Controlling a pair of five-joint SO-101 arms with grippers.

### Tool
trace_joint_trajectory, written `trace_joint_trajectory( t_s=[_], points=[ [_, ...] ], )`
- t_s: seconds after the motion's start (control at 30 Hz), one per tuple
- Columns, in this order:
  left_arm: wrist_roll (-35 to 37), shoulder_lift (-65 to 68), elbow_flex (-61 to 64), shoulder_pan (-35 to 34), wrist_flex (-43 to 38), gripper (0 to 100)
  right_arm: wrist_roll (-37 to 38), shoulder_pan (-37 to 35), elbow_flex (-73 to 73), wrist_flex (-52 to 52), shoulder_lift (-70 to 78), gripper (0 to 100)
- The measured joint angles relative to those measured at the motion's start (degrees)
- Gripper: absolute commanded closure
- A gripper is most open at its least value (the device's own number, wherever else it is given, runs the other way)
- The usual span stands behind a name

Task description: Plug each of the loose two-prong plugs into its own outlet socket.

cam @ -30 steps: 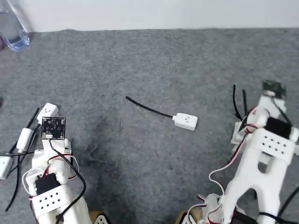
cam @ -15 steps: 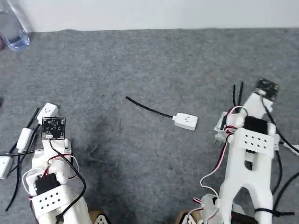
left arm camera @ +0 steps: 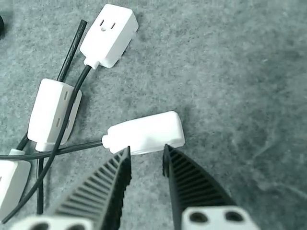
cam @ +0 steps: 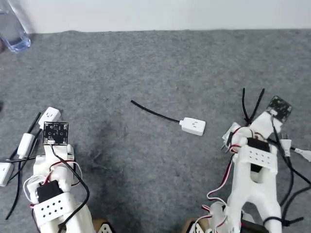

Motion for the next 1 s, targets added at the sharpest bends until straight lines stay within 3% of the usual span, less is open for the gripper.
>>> trace_joint_trajectory(
  t_s=[0.13,0.2,0.4,0.6,0.77,0.87,1.0],
  points=[
    [0.0,0.0,0.0,0.0,0.0,89,0.0,0.4,0.3,-0.1,0.0,61.5],
    [0.0,0.0,0.0,0.0,0.0,89,0.0,0.4,0.3,0.5,0.0,55.5],
    [0.0,0.0,0.0,0.0,0.0,89,4.0,0.4,0.3,3.4,-3.8,61.1],
    [0.0,0.0,0.0,1.2,0.0,89,8.1,0.4,-5.5,13.6,-16.7,65.4],
    [0.0,0.0,-1.5,11.9,0.0,89,6.8,0.2,-1.1,14.7,-29.0,65.5],
    [0.0,0.0,-5.4,20.0,-2.1,89,5.3,0.3,8.4,8.1,-33.8,65.6],
    [0.2,0.0,-6.1,29.5,-11.5,89,5.0,0.4,20.6,-2.3,-38.9,65.6]
  ],
)
